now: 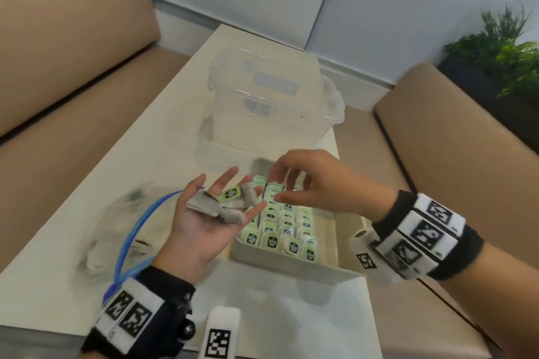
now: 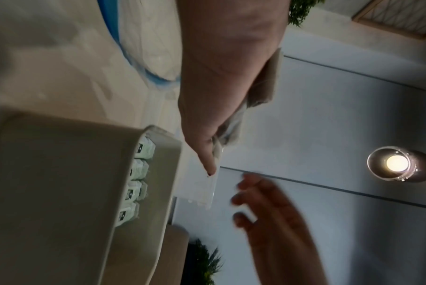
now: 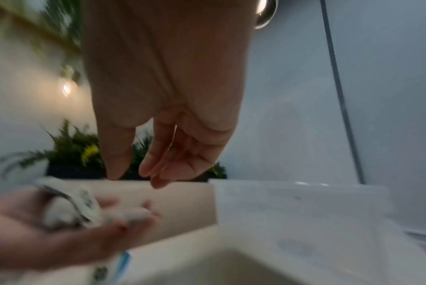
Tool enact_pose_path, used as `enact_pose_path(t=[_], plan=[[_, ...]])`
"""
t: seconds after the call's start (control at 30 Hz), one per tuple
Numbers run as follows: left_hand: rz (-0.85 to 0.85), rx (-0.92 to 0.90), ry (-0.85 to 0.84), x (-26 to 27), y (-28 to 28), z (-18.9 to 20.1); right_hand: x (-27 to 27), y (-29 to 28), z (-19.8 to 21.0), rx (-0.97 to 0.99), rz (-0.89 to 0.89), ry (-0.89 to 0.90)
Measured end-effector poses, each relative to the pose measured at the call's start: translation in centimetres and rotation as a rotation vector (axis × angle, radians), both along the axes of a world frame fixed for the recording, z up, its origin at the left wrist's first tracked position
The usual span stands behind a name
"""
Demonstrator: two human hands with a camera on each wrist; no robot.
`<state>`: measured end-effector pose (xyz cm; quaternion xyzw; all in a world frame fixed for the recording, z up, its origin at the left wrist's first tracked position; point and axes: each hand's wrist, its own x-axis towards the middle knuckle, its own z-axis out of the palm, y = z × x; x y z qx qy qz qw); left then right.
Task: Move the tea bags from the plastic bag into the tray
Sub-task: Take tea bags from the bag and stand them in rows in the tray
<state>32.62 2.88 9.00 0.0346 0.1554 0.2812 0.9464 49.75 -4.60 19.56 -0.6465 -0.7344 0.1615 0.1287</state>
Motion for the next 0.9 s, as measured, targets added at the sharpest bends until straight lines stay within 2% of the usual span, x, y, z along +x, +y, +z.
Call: enact_pose_path(t=[0.1, 0.23, 0.33, 0.4, 0.53, 0.63, 0.73, 0.8, 0.9], plan=[[-0.010, -0.035, 0.024, 1.2, -0.5, 1.3, -4.0, 0.0, 1.0, 0.113, 0.116, 0.004], [0.001, -0.010, 0.113, 2.2, -0.7, 2.0, -6.1, 0.8, -0.2, 0.112, 0.019, -0.131], [-0.007, 0.042, 0.151, 2.3, -1.0, 2.2, -6.4, 1.3, -1.0, 0.165, -0.015, -0.119], [-0.023, 0.044, 0.175, 2.2, -1.2, 2.7, -6.1, 1.4, -0.9, 0.184, -0.074, -0.041], [-0.100, -0.029, 0.108, 1.5, -1.1, 3.1, -3.9, 1.5, -0.3, 0.240, -0.292, 0.215], [-0.142, -0.054, 0.107, 1.5, -1.2, 3.1, -2.3, 1.4, -0.7, 0.144, -0.436, 0.456], [-0.174, -0.006, 0.139, 1.8, -1.6, 3.5, -1.7, 0.8, -1.4, 0.071, -0.489, 0.661], [-0.177, -0.011, 0.171, 2.0, -1.8, 3.5, -1.7, 0.4, -1.8, 0.129, -0.491, 0.623], [-0.186, -0.003, 0.205, 2.3, -1.7, 3.3, -2.1, -0.2, -2.4, 0.359, -0.330, 0.273]])
